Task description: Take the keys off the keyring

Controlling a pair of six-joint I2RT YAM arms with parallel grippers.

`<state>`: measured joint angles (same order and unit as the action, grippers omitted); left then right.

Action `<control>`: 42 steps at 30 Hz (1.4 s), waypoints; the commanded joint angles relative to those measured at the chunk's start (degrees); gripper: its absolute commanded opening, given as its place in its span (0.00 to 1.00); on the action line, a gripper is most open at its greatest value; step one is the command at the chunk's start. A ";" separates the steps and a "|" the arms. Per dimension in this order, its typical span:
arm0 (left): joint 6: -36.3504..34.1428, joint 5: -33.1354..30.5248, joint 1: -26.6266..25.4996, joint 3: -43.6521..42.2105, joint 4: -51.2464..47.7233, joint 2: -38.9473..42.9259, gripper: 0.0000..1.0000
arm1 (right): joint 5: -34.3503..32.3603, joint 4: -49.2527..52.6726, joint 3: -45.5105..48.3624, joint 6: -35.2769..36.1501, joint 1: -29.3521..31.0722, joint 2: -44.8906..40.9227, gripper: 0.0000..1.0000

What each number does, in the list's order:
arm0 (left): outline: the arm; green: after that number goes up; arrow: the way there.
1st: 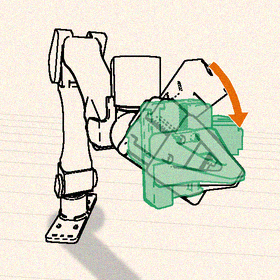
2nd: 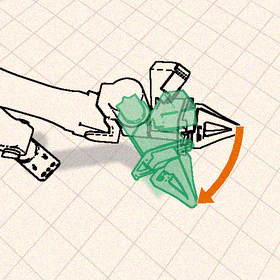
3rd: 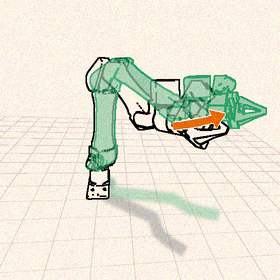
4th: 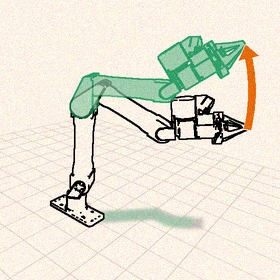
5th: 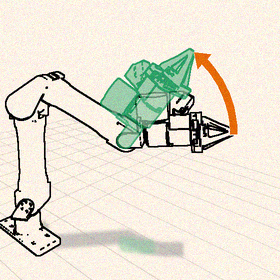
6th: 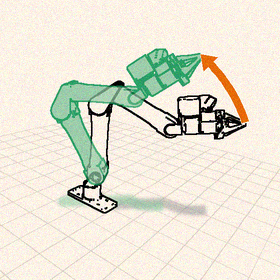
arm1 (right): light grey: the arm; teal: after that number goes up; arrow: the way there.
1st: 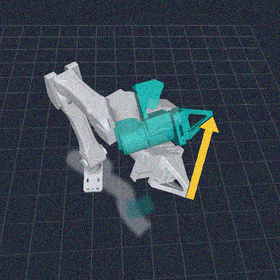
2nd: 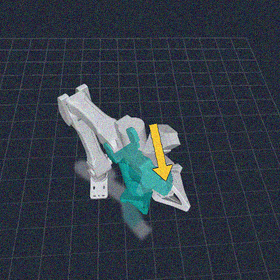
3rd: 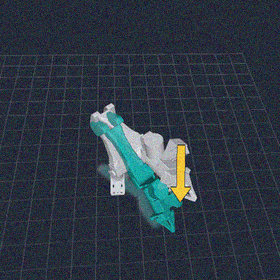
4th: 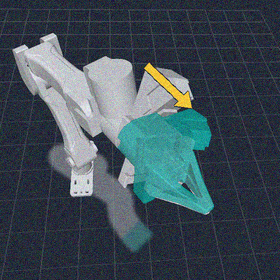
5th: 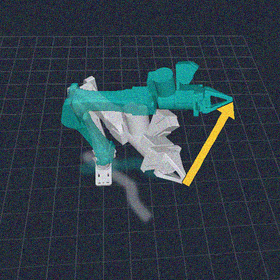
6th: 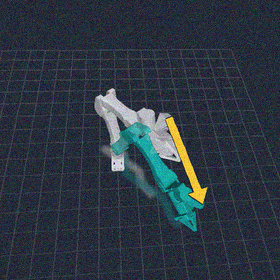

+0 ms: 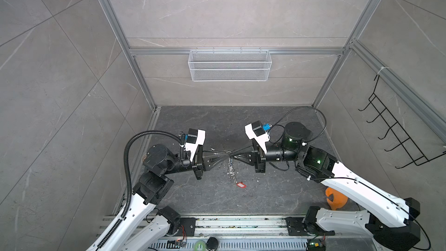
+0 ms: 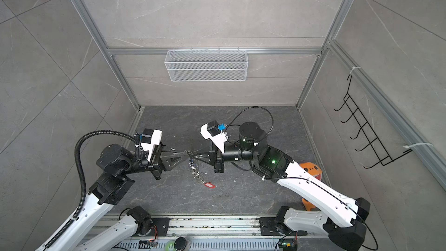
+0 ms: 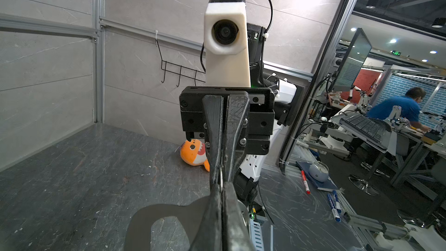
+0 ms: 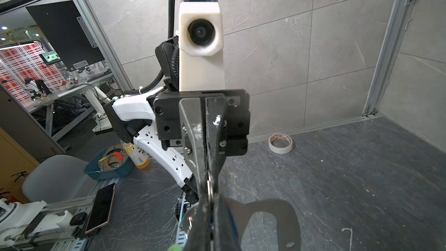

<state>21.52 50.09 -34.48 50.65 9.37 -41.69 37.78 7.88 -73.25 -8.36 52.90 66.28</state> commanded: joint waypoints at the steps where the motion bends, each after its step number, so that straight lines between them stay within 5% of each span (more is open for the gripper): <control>1: 1.41 1.25 -0.15 0.79 3.98 0.43 0.00 | 0.90 -0.43 0.74 -0.78 0.15 0.25 0.00; 4: 0.02 0.63 -0.17 2.60 -1.72 0.49 0.01 | 0.10 2.64 0.05 -0.79 -0.15 0.12 0.00; 7: -2.74 -0.72 -0.19 4.12 -9.26 1.53 0.29 | 1.06 7.59 -1.54 -0.70 -1.84 0.27 0.00; 10: -6.34 -1.04 -0.22 7.25 -18.05 1.44 0.36 | 3.92 15.40 -5.12 0.16 -3.87 1.85 0.00; 14: -11.48 -0.91 -0.16 13.87 -31.78 -2.17 0.34 | 5.52 24.36 -9.95 2.54 -4.39 4.37 0.00; 23: -16.89 2.86 -0.17 22.23 -45.95 -10.16 0.33 | 6.99 37.52 -18.61 5.80 -4.48 9.23 0.00; 42: -16.69 8.60 -0.18 25.33 -46.74 -16.24 0.27 | 6.34 40.72 -21.71 7.03 -4.04 11.14 0.00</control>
<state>5.30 56.01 -34.52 74.32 -38.17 -57.76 43.94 48.66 -92.53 -2.72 48.58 77.52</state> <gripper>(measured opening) 0.268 0.050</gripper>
